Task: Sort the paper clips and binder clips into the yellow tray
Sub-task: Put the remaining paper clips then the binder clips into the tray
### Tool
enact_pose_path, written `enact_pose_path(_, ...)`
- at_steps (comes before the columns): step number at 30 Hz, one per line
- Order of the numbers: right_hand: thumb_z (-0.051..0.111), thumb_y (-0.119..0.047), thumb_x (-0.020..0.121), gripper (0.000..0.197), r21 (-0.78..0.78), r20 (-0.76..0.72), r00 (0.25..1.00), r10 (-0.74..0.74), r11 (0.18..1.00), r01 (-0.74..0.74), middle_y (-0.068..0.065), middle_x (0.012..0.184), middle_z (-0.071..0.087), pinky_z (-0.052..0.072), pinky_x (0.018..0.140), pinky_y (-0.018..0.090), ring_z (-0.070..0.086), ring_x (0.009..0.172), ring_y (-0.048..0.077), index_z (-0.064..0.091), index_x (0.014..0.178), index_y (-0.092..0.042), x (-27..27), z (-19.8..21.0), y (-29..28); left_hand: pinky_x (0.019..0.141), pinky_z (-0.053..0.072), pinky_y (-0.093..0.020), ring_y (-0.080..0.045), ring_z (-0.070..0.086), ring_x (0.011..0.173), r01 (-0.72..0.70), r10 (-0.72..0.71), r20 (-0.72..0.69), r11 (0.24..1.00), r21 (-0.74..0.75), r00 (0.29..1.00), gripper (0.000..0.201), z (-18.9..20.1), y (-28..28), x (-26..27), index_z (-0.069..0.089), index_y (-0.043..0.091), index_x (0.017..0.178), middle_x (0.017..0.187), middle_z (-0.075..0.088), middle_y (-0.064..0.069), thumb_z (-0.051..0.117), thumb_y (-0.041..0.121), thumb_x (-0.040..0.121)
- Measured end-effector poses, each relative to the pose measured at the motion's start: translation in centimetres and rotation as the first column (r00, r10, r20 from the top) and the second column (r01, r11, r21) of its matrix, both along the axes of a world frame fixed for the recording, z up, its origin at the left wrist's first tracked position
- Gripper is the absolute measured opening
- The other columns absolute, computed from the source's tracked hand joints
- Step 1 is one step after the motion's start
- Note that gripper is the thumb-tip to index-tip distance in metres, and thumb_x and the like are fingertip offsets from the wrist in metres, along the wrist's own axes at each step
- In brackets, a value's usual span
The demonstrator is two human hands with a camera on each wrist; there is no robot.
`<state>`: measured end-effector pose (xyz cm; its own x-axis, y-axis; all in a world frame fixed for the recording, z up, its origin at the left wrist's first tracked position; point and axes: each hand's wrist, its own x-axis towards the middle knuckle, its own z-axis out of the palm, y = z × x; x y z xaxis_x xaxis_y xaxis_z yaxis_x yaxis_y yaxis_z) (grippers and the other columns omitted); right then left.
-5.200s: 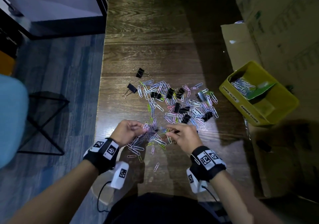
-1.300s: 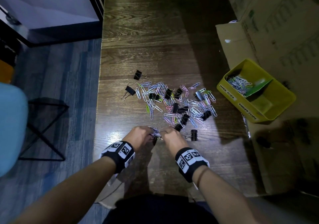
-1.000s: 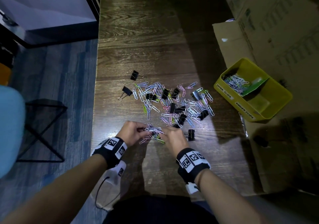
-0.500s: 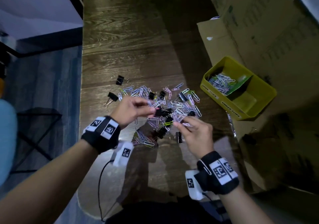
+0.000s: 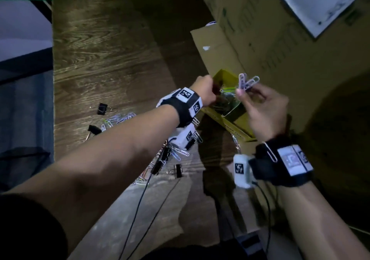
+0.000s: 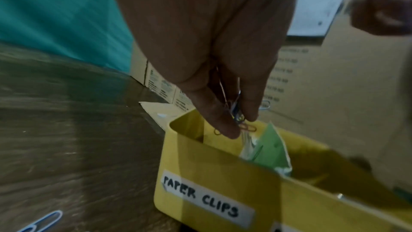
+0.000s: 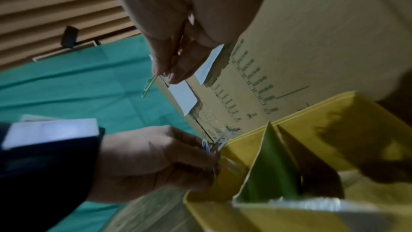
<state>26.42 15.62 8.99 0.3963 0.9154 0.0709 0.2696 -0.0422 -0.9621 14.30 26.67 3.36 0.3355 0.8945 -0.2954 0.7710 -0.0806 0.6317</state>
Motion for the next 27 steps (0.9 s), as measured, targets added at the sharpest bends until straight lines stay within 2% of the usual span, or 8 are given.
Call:
enact_pose_path(4,0.071,-0.018,0.082,0.023,-0.164,0.194,0.98,0.047,0.986,-0.014,-0.004,0.09,0.07,0.052,0.079,0.022,0.065,0.082,0.005,0.07,0.105,-0.014,2.1,-1.7,3.9,0.084,0.041,-0.023,-0.029,0.055,0.11,0.119,-0.127,-0.102,0.99,-0.074,0.987,0.041,-2.4,0.6,1.0,0.054,0.006,0.124,0.122,0.056,-0.016,0.059,0.019,0.086)
enact_pose_path(7,0.067,-0.015,0.085,0.022,-0.286,0.303,0.939,0.164,0.955,-0.074,0.001,0.095,0.07,0.051,0.079,0.027,0.061,0.085,0.01,0.069,0.106,-0.011,2.5,-3.3,6.2,0.084,0.043,-0.02,-0.023,0.061,0.1,0.113,-0.113,-0.038,0.993,-0.017,0.993,0.03,-1.9,0.4,0.0,0.066,0.017,0.114,0.111,0.065,-0.012,0.062,0.018,0.084)
enact_pose_path(12,0.061,-0.018,0.09,0.02,-0.548,0.48,0.746,0.462,0.822,-0.156,0.008,0.099,0.067,0.041,0.07,0.026,0.061,0.091,0.022,0.066,0.108,-0.01,0.9,-5.5,7.9,0.075,0.055,-0.026,-0.012,0.068,0.07,-0.03,0.029,0.175,1.0,0.001,0.984,0.014,-0.9,-1.9,-3.7,0.071,0.019,0.095,0.079,0.072,-0.002,0.061,0.016,0.087)
enact_pose_path(15,0.059,-0.018,0.092,0.033,-0.652,0.48,0.638,0.602,0.731,-0.199,0.015,0.122,0.061,0.046,0.087,0.033,0.056,0.111,0.027,0.059,0.124,-0.01,-0.2,-4.9,7.8,0.079,0.051,-0.022,-0.008,0.065,0.076,-0.022,0.019,0.145,0.999,0.023,0.989,0.014,-0.7,-4.4,-7.4,0.071,0.018,0.098,0.09,0.072,0.002,0.061,0.019,0.088)
enact_pose_path(18,0.06,-0.022,0.091,0.035,-0.578,0.515,0.627,0.585,0.777,-0.25,0.012,0.128,0.058,0.043,0.098,0.036,0.053,0.118,0.028,0.059,0.125,-0.013,-1.1,-4.4,7.0,0.074,0.048,-0.019,-0.008,0.063,0.077,-0.021,0.023,0.053,0.999,-0.027,0.998,0.016,-1.3,-7.7,-12.4,0.07,0.017,0.101,0.091,0.07,0.004,0.063,0.018,0.087)
enact_pose_path(21,0.063,-0.022,0.088,0.027,-0.42,0.533,0.631,0.564,0.824,-0.382,0.007,0.114,0.065,0.046,0.091,0.031,0.059,0.102,0.022,0.067,0.114,-0.017,-3.1,-4.4,4.9,0.068,0.041,-0.007,-0.008,0.06,0.076,0.071,-0.076,-0.082,0.996,-0.06,0.994,0.022,-2.8,-12.1,-16.8,0.068,0.016,0.106,0.099,0.07,-0.003,0.066,0.018,0.084)
enact_pose_path(24,0.065,-0.029,0.086,0.027,-0.467,0.431,0.503,0.75,0.662,-0.586,0.001,0.1,0.064,0.047,0.086,0.029,0.055,0.083,0.01,0.067,0.113,-0.02,-6.1,-5.1,1.1,0.077,0.042,-0.017,-0.018,0.061,0.087,0.128,-0.138,-0.179,0.989,-0.069,0.974,0.035,-5.1,-16.2,-18.8,0.064,0.015,0.113,0.105,0.066,-0.006,0.07,0.026,0.08)
enact_pose_path(27,0.07,-0.038,0.08,0.041,-0.63,0.298,0.264,0.917,0.397,-0.667,0.0,0.112,0.06,0.049,0.088,0.04,0.06,0.089,0.015,0.062,0.119,-0.025,-8.9,-7.5,-2.8,0.08,0.049,-0.03,-0.026,0.061,0.089,0.082,-0.088,-0.15,0.996,-0.044,0.985,0.035,-7.1,-18.7,-18.6,0.062,0.015,0.112,0.101,0.063,-0.008,0.069,0.026,0.079)
